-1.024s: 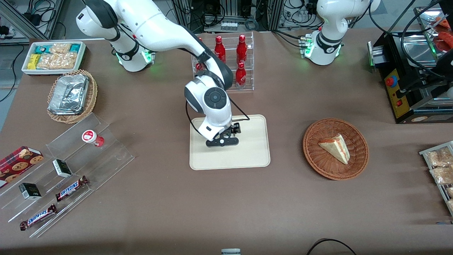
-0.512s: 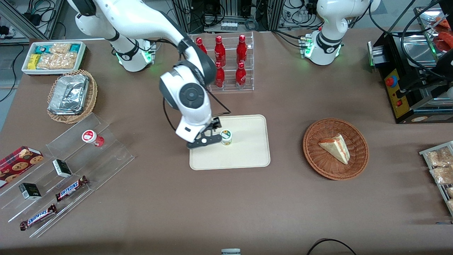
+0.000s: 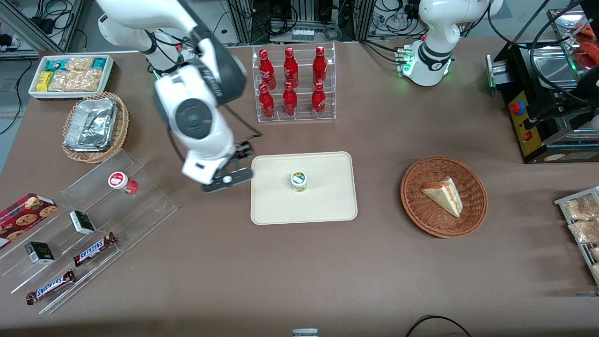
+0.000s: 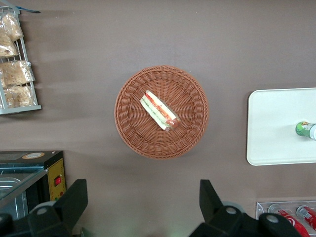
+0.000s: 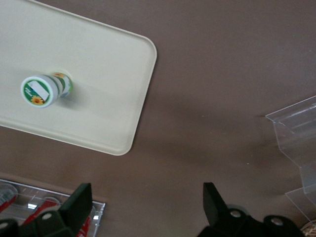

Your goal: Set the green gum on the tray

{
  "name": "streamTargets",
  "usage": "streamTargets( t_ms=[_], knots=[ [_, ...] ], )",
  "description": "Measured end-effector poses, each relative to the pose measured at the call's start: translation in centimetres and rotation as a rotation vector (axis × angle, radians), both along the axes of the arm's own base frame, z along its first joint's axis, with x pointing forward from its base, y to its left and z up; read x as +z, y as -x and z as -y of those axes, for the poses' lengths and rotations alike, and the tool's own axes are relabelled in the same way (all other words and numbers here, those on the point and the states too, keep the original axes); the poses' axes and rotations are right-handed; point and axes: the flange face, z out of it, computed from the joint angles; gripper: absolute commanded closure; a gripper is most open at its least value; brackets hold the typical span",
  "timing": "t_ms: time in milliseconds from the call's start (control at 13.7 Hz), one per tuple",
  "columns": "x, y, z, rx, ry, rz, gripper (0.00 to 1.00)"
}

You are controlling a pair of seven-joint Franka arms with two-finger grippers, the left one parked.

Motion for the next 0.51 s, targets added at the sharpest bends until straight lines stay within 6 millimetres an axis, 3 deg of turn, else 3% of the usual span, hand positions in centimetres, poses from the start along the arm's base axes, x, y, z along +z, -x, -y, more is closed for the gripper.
streamTargets(
  t_ms=[512],
  knots=[
    [1.8,-4.1,14.1,-0.088,-0.037,-0.008,0.00]
  ],
)
